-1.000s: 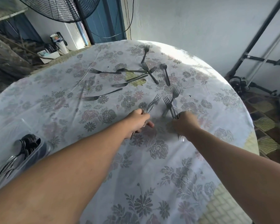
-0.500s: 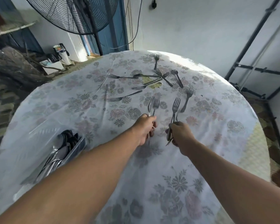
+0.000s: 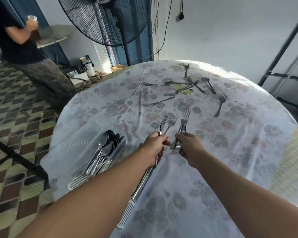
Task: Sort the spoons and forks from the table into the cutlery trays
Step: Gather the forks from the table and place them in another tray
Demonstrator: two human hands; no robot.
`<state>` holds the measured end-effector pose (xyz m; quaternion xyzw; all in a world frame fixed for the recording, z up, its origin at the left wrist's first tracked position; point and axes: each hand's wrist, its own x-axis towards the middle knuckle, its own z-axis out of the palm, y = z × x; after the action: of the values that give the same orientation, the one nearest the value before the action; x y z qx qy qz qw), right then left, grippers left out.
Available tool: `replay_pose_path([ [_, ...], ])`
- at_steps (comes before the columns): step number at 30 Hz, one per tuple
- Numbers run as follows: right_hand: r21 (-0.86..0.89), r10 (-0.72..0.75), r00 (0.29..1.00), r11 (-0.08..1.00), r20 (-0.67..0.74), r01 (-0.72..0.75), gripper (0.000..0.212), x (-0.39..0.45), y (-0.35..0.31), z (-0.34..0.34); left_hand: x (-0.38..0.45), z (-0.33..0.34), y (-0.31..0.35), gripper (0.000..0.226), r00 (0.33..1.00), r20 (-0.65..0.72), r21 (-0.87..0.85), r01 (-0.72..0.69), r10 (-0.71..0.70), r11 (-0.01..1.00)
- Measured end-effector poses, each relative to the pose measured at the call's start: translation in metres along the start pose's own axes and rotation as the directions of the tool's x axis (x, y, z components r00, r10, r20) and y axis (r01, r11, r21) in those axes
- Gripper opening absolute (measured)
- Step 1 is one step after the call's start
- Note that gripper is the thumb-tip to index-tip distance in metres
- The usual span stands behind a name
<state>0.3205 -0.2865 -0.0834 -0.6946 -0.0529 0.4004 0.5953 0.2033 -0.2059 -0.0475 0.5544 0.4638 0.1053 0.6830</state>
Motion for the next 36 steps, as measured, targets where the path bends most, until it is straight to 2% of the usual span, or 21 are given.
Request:
replay_pose_path([
  [3, -0.025, 0.008, 1.0, 1.0, 0.029, -0.008, 0.015, -0.007, 0.009, 0.011, -0.01, -0.012, -0.003, 0.017, 1.0, -0.022, -0.03, 0.004, -0.005, 1.0],
  [10, -0.059, 0.016, 1.0, 0.998, 0.004, -0.015, 0.012, -0.023, 0.027, 0.037, -0.022, -0.052, -0.008, 0.014, 1.0, -0.007, 0.039, -0.001, 0.001, 0.999],
  [12, -0.069, -0.005, 1.0, 0.998, -0.01, 0.004, 0.013, -0.031, 0.029, 0.049, -0.024, -0.065, -0.008, 0.016, 1.0, 0.016, 0.098, -0.026, 0.025, 0.995],
  [16, -0.111, -0.025, 0.998, 0.994, -0.057, 0.018, 0.018, -0.059, 0.038, 0.082, -0.03, -0.091, -0.017, 0.024, 0.995, 0.051, 0.343, -0.094, 0.082, 0.935],
  [20, -0.121, -0.061, 0.995, 0.991, -0.082, 0.051, 0.016, -0.087, 0.055, 0.11, -0.038, -0.119, -0.034, 0.019, 0.998, 0.044, 0.374, -0.054, 0.04, 0.926],
  [25, -0.359, -0.121, 0.977, 0.932, -0.173, 0.052, 0.024, -0.108, 0.083, 0.131, -0.048, -0.144, -0.058, 0.015, 0.999, 0.037, 0.483, -0.026, 0.009, 0.875],
  [30, -0.449, -0.106, 0.961, 0.893, -0.253, -0.02, 0.039, -0.103, 0.088, 0.138, -0.049, -0.143, -0.052, 0.023, 0.99, 0.126, 0.697, -0.131, 0.06, 0.705],
  [34, -0.536, -0.1, 0.951, 0.841, -0.293, -0.076, 0.03, -0.104, 0.085, 0.136, -0.055, -0.148, -0.047, 0.024, 0.971, 0.222, 0.862, -0.236, 0.084, 0.449],
  [36, -0.578, -0.095, 0.95, 0.81, -0.298, -0.101, 0.02, -0.103, 0.083, 0.134, -0.054, -0.149, -0.046, 0.021, 0.963, 0.254, 0.894, -0.27, 0.09, 0.357],
])
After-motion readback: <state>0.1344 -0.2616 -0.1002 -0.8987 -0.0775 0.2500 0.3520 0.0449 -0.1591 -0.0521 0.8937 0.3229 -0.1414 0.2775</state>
